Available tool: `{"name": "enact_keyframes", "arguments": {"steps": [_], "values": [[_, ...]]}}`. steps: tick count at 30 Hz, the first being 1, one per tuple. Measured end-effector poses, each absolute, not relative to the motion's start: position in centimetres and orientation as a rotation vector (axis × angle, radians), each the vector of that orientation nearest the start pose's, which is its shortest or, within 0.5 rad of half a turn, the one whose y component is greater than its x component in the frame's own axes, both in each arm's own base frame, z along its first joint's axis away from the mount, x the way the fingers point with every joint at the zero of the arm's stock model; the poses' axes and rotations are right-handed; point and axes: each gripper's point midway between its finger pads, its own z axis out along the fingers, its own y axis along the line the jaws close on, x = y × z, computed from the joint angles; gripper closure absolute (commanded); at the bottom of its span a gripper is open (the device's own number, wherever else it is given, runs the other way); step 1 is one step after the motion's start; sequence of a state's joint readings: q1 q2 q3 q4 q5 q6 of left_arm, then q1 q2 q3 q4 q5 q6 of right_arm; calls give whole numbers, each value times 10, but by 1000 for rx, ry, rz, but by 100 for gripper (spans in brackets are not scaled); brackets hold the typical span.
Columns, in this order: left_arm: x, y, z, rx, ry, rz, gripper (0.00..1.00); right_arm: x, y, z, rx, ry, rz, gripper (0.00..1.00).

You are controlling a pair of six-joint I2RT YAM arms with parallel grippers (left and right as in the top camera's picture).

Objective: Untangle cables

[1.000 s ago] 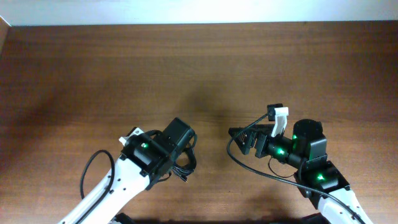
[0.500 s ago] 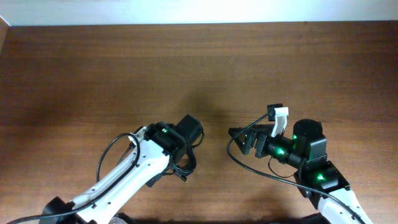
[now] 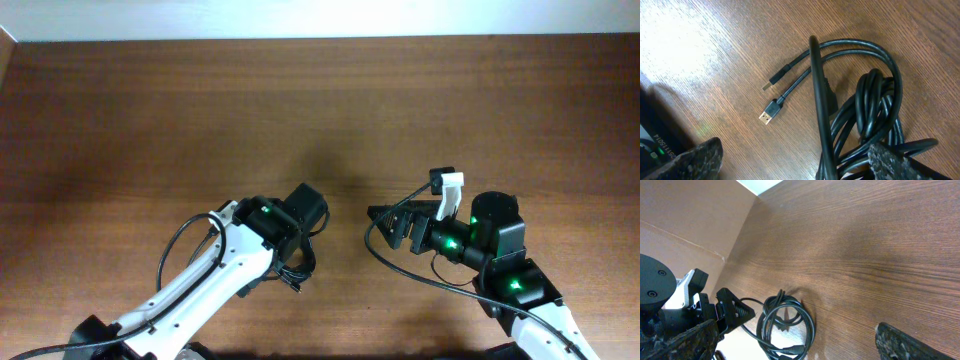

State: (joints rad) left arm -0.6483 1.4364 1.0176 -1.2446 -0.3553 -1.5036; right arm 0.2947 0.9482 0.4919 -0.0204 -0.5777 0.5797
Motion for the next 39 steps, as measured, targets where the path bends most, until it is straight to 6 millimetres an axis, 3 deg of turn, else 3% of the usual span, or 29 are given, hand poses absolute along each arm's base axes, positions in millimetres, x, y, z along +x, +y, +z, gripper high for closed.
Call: {"name": "enact_keyframes", "arguments": {"steps": [5, 8, 12, 14, 22, 30, 39], "values": [[207, -82, 96, -1161, 2602, 340, 6, 266, 179, 174, -78, 2155, 1119, 1], [221, -91, 96, -1130, 2580, 264, 7, 266, 179, 174, -79, 2156, 1118, 1], [260, -117, 101, -889, 2570, 80, 8, 266, 179, 174, -78, 2156, 1118, 1], [268, -123, 104, -778, 2584, 59, 9, 266, 179, 174, -77, 2156, 1117, 1], [265, -121, 99, -544, 2667, 142, 12, 266, 179, 174, -78, 2156, 1118, 1], [257, -116, 67, -488, 2769, 303, 21, 266, 179, 174, -78, 2156, 1117, 1], [252, -114, 65, -480, 2794, 321, 29, 266, 179, 174, -77, 2156, 1117, 1]]}}
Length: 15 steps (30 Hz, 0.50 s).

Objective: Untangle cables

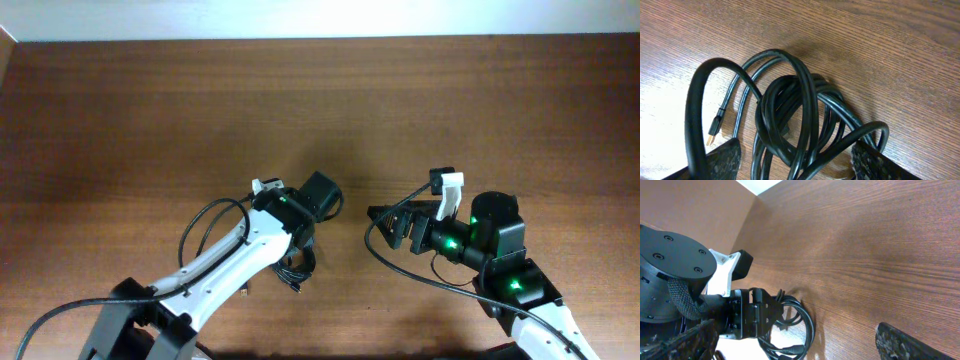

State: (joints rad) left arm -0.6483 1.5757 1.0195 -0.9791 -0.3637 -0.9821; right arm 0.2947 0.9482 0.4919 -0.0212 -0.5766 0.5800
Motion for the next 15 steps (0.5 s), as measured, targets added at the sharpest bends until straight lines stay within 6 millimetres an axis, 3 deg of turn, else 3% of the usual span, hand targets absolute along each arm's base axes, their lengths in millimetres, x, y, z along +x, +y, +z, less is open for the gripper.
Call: {"name": "enact_keyframes", "arguments": {"steps": [15], "values": [[243, -109, 56, -475, 2823, 353, 38, 266, 179, 174, -78, 2156, 1117, 1]]}}
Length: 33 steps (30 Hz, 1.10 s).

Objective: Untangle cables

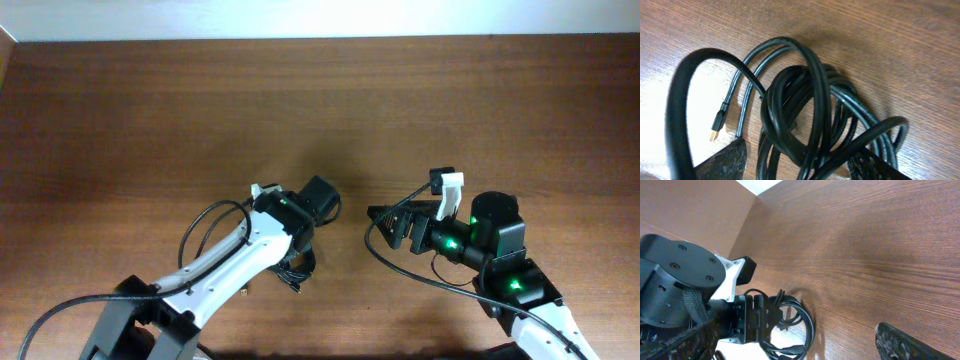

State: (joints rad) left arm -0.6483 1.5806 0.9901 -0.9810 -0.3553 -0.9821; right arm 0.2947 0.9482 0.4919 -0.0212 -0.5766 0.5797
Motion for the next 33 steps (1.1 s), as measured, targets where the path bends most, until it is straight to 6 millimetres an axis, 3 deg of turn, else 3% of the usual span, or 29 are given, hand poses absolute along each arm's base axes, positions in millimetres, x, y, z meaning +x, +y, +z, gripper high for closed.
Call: {"name": "enact_keyframes", "arguments": {"steps": [4, 8, 21, 29, 33], "values": [[238, -105, 51, -471, 2834, 374, 40, 266, 179, 174, -78, 2156, 1117, 1], [236, -105, 50, -464, 2840, 377, 50, 266, 179, 174, -78, 2156, 1117, 1], [234, -104, 49, -462, 2849, 384, 44, 266, 179, 174, -78, 2156, 1117, 1], [226, -98, 50, -455, 2874, 434, 48, 266, 179, 174, -78, 2156, 1117, 1], [226, -98, 50, -453, 2875, 434, 59, 266, 179, 174, -78, 2156, 1117, 1]]}}
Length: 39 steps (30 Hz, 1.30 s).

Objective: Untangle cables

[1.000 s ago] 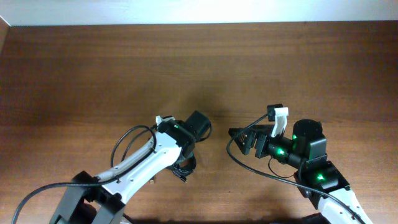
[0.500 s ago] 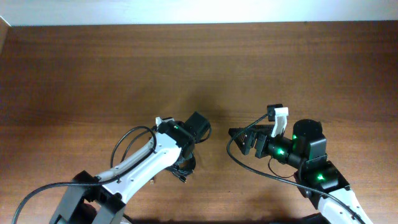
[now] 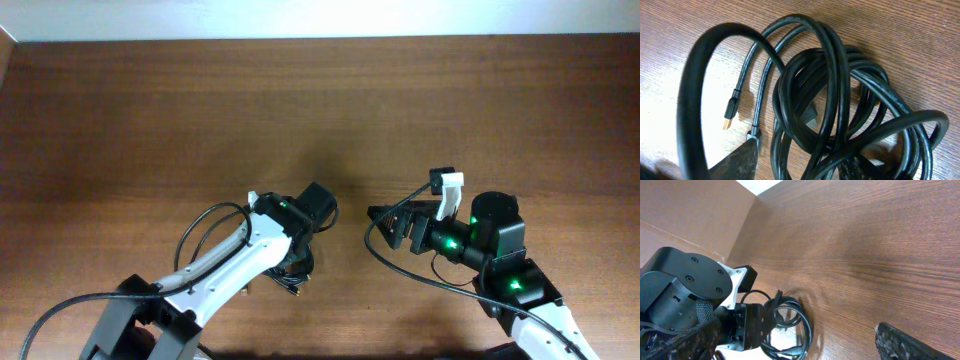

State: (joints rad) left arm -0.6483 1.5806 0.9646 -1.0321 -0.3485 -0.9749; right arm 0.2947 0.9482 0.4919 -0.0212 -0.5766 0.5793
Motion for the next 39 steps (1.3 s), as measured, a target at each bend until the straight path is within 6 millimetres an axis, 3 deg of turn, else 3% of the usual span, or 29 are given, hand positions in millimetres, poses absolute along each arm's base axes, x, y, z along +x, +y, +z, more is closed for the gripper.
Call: {"name": "enact_keyframes", "arguments": {"steps": [6, 15, 26, 33, 35, 37, 39], "values": [[226, -97, 50, -443, 2877, 436, 75, 266, 179, 174, -78, 2156, 1117, 1], [229, -100, 50, -446, 2868, 418, 73, 266, 178, 174, -76, 2155, 1114, 1], [230, -101, 49, -475, 2859, 405, 80, 266, 178, 174, -76, 2155, 1114, 1], [224, -98, 44, -474, 2875, 421, 75, 266, 178, 174, -76, 2155, 1114, 1], [223, -97, 43, -475, 2879, 421, 77, 266, 178, 174, -76, 2155, 1114, 1], [222, -98, 42, -476, 2882, 416, 98, 266, 178, 174, -76, 2155, 1114, 1], [224, -101, 41, -488, 2881, 392, 100, 267, 178, 173, -72, 2156, 1110, 1]]}}
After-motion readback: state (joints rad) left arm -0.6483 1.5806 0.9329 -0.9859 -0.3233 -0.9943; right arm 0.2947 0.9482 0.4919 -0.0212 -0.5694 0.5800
